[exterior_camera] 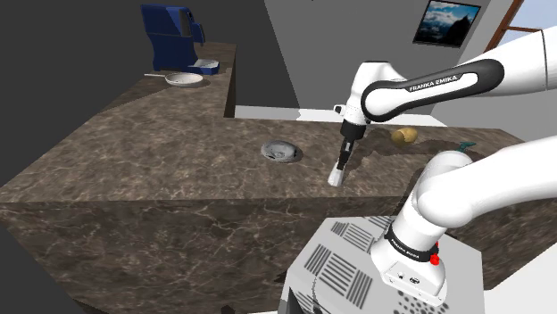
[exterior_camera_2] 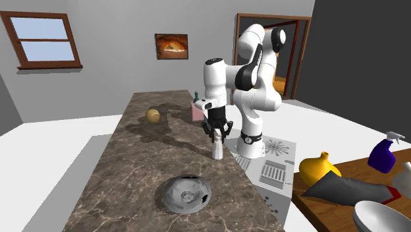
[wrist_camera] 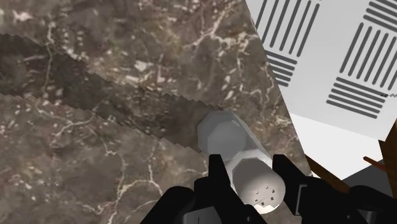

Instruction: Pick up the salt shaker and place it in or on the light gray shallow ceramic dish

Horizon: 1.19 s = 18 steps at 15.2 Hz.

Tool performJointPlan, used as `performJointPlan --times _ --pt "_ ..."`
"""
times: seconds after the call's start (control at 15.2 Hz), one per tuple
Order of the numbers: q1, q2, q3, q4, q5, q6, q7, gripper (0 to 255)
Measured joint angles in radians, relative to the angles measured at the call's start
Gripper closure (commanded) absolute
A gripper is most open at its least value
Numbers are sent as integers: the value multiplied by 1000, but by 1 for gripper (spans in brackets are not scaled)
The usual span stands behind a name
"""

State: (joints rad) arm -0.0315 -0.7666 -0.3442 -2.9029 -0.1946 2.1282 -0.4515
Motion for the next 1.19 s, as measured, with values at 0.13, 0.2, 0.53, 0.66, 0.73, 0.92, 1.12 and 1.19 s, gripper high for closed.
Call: performJointPlan --times 0.13,0.2,0.53,0.66,0.73,0.92,1.12,1.19 --pt "0 -12 4 9 2 -22 1 255" --pt "-1 -23 8 17 4 -40 1 255" --pt "7 -47 24 70 19 -117 7 255" --pt "7 -64 32 88 24 -152 8 255" --pt "7 -70 34 100 26 -169 8 255" --pt "9 -91 45 128 34 -217 12 255" --pt "12 -98 53 164 41 -261 13 255" --pt "13 -98 54 179 43 -276 12 255"
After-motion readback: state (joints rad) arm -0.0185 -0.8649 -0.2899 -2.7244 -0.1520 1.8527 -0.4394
